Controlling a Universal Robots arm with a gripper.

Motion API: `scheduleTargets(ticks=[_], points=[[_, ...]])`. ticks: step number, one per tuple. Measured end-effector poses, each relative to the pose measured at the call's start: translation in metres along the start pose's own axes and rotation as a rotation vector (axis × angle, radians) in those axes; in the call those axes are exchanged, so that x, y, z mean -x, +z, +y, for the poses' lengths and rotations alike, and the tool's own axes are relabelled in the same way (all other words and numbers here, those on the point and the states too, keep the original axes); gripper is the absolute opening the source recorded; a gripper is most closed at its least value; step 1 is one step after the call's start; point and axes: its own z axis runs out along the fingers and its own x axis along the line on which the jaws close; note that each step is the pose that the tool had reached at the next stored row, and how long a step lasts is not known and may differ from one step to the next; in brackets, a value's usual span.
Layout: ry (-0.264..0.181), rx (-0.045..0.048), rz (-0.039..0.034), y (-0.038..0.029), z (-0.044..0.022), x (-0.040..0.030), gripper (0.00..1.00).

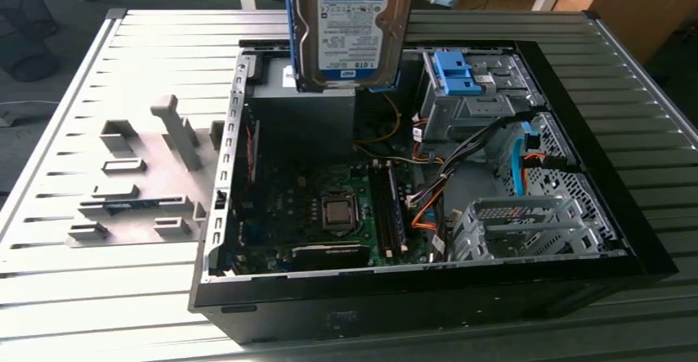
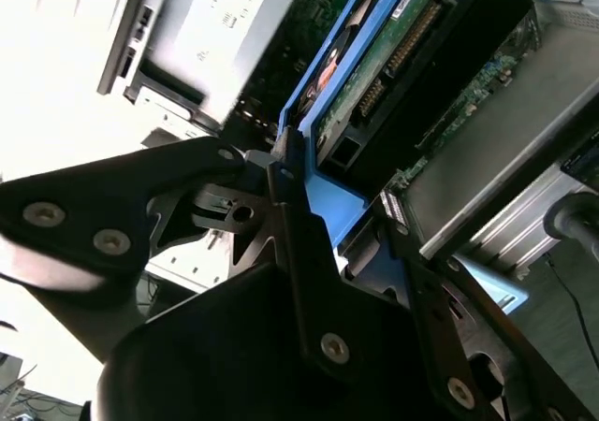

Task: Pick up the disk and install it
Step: 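Insert the disk into the insertion slot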

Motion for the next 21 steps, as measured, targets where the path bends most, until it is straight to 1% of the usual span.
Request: scheduleTargets(ticks=[4, 9, 11, 16, 17, 21], points=[[0.000, 0.0000, -0.0001, 0.0006, 0.0002, -0.0123, 0.37], [0.000, 0.0000, -0.0002, 0.0010, 0.0004, -0.0212, 0.37], [0.000, 0.0000, -0.0001, 0.0010, 0.0004, -0.0224, 0.37], [0.000, 0.0000, -0.0002, 0.0013, -0.0006, -0.0229, 0.37], [0.000, 0.0000, -0.0001, 0.0013, -0.0016, -0.0228, 0.37], [0.000, 0.0000, -0.0001, 0.0012, -0.0097, -0.0230, 0.37]])
